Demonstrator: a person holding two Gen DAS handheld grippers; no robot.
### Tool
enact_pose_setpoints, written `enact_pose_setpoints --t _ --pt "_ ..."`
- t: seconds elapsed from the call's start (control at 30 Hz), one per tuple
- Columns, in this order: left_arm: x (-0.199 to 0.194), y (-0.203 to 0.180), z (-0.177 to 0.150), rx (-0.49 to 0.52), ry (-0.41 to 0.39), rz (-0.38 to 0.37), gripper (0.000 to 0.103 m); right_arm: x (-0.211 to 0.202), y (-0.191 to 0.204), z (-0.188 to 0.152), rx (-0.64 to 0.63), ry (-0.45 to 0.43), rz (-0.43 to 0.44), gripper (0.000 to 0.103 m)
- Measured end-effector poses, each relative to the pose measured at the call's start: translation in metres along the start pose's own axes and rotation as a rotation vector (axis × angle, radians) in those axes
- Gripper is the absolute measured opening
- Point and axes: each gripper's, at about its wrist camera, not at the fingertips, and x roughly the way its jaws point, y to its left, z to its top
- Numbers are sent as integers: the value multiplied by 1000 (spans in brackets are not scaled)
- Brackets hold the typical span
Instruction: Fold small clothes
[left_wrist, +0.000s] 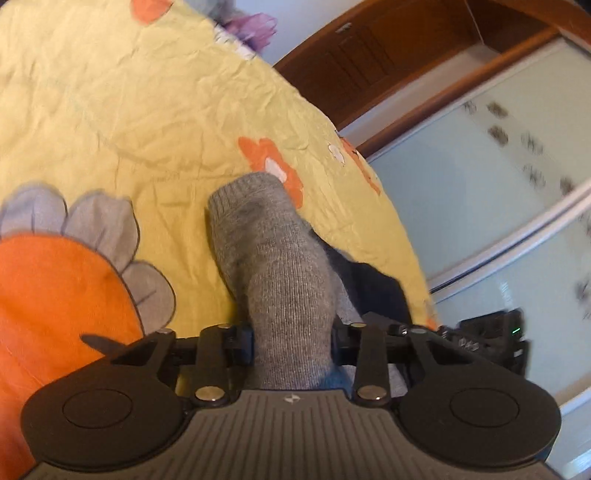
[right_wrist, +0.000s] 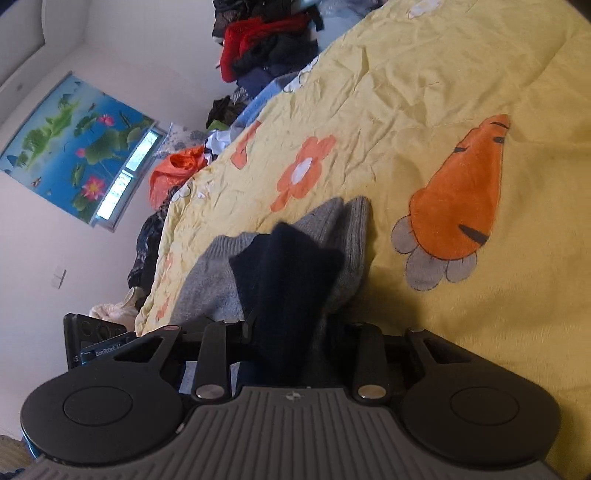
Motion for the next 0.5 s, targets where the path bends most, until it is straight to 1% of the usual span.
enact_pose_setpoints --t 0.07,0.13,0.2,0.27,0.33,0.43,0.47,0.5 --pt "-5 -10 2 51 -15 19 30 1 10 -3 -18 -13 -13 34" --pt "-20 -12 10 72 -30 11 29 3 24 -3 -36 -23 -7 33" --pt "-40 -8 20 87 -56 4 29 7 38 1 -49 -31 25 33" --pt "-60 -2 31 97 -97 24 29 17 52 7 -58 -36 68 33" --pt "-78 5 48 107 -138 61 29 32 67 16 -66 -40 114 33" --pt "-101 23 66 109 -182 147 31 66 83 33 -57 -30 173 33" --pt "-101 28 69 139 -187 182 34 81 86 38 -59 -22 180 32" --pt "-100 36 70 150 -179 216 37 95 88 42 -77 -21 166 33"
